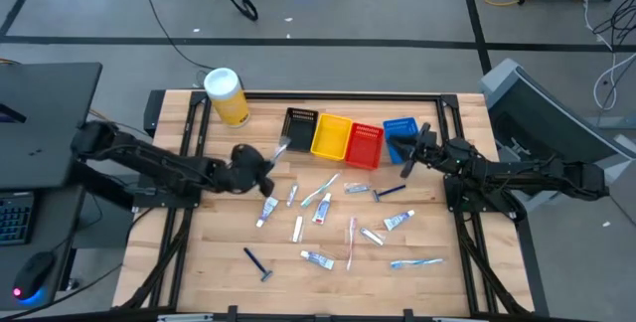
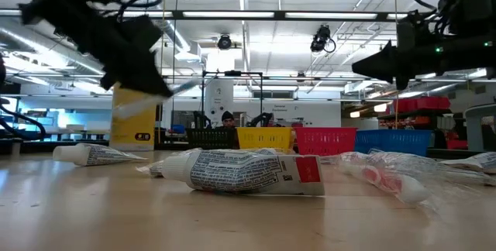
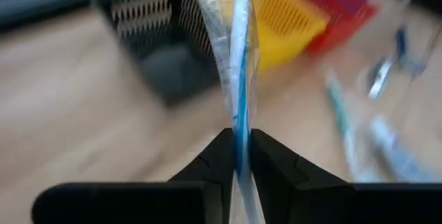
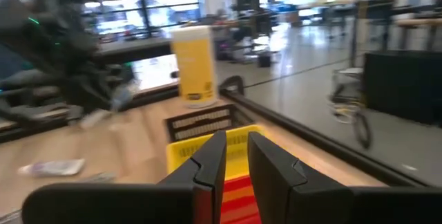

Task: Pick & Place Travel size toiletries
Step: Put the blue toothbrush into the black bin, then put the white toothpaste into the yellow bin

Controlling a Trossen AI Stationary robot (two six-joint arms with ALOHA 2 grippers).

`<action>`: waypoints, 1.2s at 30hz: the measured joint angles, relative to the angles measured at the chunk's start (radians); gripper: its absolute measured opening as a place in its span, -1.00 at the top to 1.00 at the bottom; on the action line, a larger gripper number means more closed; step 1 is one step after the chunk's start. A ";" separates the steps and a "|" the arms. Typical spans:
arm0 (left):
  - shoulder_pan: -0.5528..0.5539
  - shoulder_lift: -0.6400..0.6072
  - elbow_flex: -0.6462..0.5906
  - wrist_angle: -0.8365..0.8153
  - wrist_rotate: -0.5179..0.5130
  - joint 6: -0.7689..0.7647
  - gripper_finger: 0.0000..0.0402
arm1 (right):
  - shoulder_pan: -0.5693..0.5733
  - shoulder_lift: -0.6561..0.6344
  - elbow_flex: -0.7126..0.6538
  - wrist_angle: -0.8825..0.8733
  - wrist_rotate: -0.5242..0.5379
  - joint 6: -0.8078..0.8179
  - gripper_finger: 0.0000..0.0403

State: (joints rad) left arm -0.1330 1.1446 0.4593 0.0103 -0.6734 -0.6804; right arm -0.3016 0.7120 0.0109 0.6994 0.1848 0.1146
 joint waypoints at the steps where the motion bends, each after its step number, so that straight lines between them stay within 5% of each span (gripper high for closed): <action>1: 0.031 0.000 0.017 0.019 0.016 0.038 0.76 | 0.000 0.000 0.000 0.000 0.011 0.000 0.64; 9: 0.278 0.079 0.137 0.225 0.247 0.340 0.79 | 0.000 0.000 0.000 0.014 0.104 -0.052 0.64; 20: 0.483 0.485 0.350 0.240 0.449 0.376 0.78 | 0.000 0.001 0.000 0.045 0.155 -0.157 0.64; 26: 0.530 0.591 0.395 0.217 0.449 0.298 0.68 | 0.000 0.014 0.000 0.036 0.142 -0.157 0.64; 36: 0.547 0.592 0.396 0.208 0.402 0.348 0.50 | 0.000 0.050 0.000 -0.020 0.127 -0.122 0.64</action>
State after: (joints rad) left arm 0.4145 1.7367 0.8551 0.2178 -0.2710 -0.3328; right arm -0.3016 0.7617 0.0105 0.6792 0.3119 -0.0071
